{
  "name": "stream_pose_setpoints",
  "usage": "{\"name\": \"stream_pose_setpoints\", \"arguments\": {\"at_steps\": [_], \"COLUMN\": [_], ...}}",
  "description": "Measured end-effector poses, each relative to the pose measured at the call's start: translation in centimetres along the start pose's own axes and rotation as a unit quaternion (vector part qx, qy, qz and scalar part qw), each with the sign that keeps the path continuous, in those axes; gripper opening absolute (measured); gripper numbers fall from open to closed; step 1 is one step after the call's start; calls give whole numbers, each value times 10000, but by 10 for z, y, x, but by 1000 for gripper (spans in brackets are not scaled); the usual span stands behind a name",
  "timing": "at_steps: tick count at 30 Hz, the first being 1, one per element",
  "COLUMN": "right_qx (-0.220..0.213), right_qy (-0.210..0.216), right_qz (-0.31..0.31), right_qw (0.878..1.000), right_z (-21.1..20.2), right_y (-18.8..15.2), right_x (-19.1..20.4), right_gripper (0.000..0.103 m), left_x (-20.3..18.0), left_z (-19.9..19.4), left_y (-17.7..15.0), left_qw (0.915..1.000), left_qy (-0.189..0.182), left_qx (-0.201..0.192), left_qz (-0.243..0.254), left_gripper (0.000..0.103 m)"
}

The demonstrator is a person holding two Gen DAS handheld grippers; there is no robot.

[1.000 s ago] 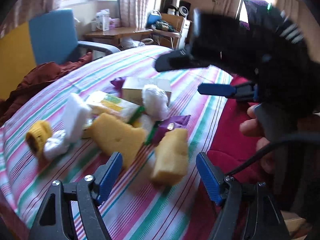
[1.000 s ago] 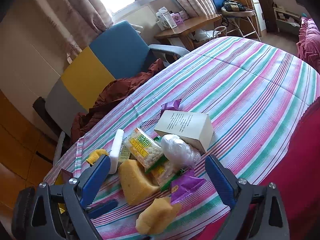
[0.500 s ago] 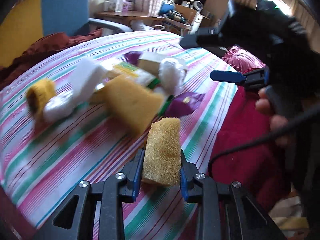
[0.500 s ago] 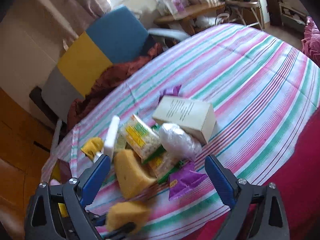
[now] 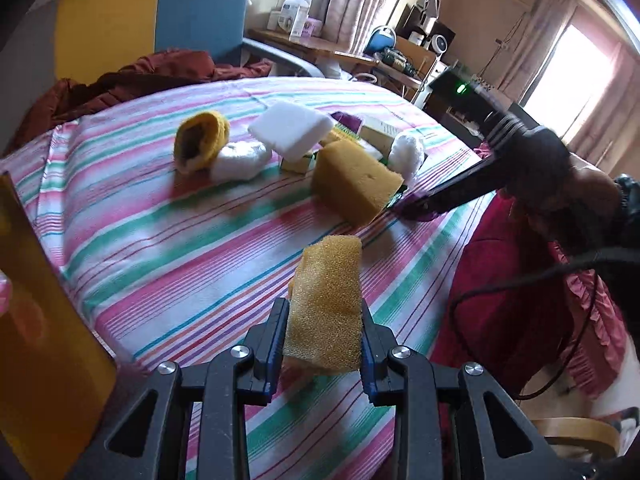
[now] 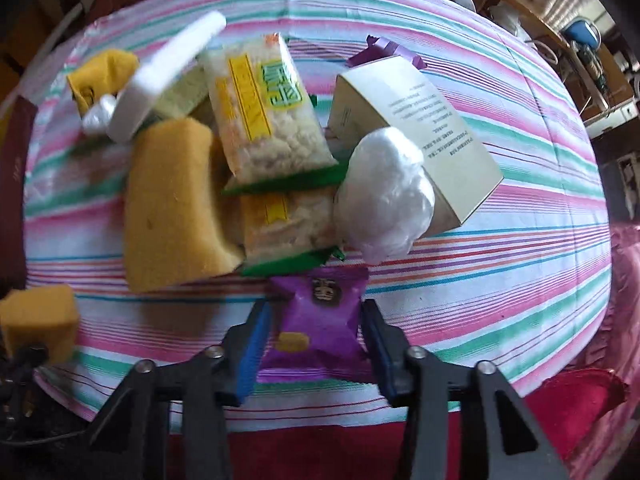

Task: Organize objects
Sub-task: 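Grasp the purple snack packet with the right gripper while the left grasps a rectangular yellow sponge, then carry the packet into the gold tray and release it while the left gripper releases the sponge there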

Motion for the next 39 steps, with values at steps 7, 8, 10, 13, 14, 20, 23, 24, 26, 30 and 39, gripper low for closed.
{"name": "stream_pose_setpoints", "arguments": {"at_steps": [7, 8, 10, 13, 14, 20, 23, 24, 26, 30, 39], "right_qx": [-380, -478, -766, -1181, -1297, -1756, -1834, -1836, -1821, -1798, -1987], "right_qy": [53, 109, 333, 605, 716, 1367, 1616, 1691, 1865, 2094, 2206], "right_qz": [105, 142, 174, 70, -7, -655, -1032, -1143, -1383, -1827, -2186], "right_qw": [9992, 9987, 9964, 9911, 9890, 9727, 9642, 9616, 9555, 9436, 9296], "right_z": [-22, -28, -44, -69, -77, -115, -125, -125, -126, -132, -128], "right_y": [-21, -23, -25, -22, -20, -4, 10, 12, 15, 17, 50], "right_x": [1, 2, 8, 26, 36, 124, 176, 196, 227, 286, 376], "right_gripper": [39, 39, 39, 39, 39, 39, 39, 39, 39, 39, 64], "left_x": [12, 13, 16, 23, 27, 62, 88, 95, 111, 139, 187], "left_z": [-23, -26, -33, -47, -53, -99, -125, -132, -150, -176, -215], "left_y": [-2, -1, -1, 0, -1, -14, -28, -33, -45, -70, -126], "left_qw": [9995, 9993, 9988, 9976, 9970, 9898, 9830, 9809, 9754, 9645, 9364], "left_qy": [-24, -17, -9, 61, 88, 375, 649, 742, 973, 1416, 2290], "left_qx": [-260, -299, -381, -523, -576, -935, -1092, -1131, -1207, -1257, -1235], "left_qz": [-187, -219, -296, -439, -510, -1010, -1325, -1398, -1565, -1839, -2356], "left_gripper": [32, 32, 32, 32, 32, 32, 32, 32, 32, 32, 68]}}
Point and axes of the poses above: each gripper's, at about its wrist camera, not at the fingertips, and z roughly the way its jaws point, x to its left, y to its top, the point moved 10 cm from there along z, roughly the way its jaws point, and after that the axes turned 1 degree about z, right-handed, at the moved point
